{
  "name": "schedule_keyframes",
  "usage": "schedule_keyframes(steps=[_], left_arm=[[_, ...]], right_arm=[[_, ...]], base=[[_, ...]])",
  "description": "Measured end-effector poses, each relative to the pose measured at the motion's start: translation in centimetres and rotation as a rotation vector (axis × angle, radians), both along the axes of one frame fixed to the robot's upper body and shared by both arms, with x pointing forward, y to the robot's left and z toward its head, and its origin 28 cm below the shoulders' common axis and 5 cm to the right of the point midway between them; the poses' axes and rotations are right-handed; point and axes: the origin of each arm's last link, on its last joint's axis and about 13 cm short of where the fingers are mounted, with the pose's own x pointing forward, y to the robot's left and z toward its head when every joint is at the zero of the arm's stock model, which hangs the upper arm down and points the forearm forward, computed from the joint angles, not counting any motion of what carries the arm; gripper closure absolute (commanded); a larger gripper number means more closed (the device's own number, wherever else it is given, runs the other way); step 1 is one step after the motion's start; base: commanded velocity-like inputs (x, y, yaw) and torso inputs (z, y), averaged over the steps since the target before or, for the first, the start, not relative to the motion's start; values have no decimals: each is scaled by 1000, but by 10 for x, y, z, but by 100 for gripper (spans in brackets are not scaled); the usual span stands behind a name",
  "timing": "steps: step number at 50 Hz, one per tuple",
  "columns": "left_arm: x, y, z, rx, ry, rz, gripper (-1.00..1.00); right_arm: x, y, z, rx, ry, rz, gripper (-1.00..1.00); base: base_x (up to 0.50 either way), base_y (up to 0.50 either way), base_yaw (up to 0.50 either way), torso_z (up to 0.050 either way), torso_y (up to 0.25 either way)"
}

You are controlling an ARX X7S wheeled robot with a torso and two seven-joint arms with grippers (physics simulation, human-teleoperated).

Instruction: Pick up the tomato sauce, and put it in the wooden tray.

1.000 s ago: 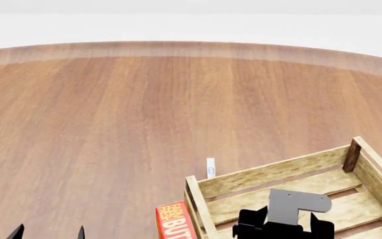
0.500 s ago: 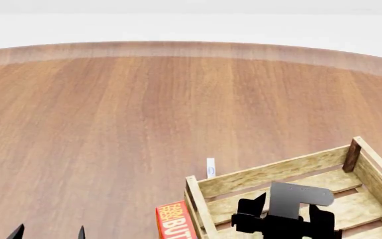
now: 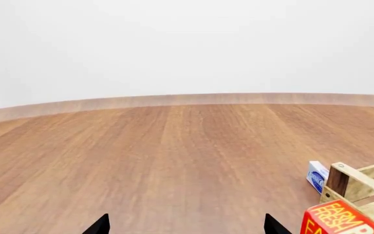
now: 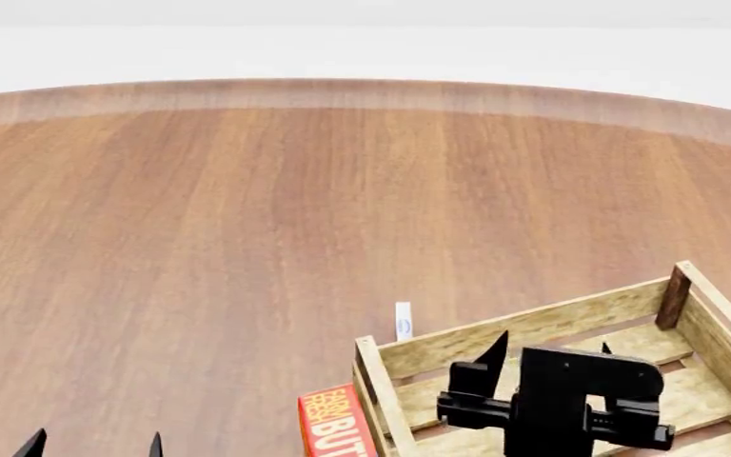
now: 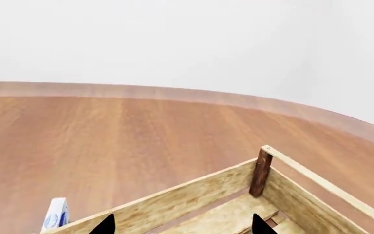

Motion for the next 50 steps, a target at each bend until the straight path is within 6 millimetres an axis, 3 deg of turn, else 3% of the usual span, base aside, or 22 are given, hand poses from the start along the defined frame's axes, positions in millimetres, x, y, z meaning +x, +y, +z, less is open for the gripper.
schedule_keyframes(steps=[10,26,50], left_arm=[[0,0,0,0,0,0,-100],[0,0,0,2,0,-1,-100],[-1,0,0,2,0,0,-100]], right_arm=[[-28,3,27,-7,-114,32,-100],[-61,6,52,-23,-228,58,-100],[-109,13,66,-84,-377,98,-100]], base=[[0,0,0,0,0],[0,0,0,0,0],[0,0,0,0,0]])
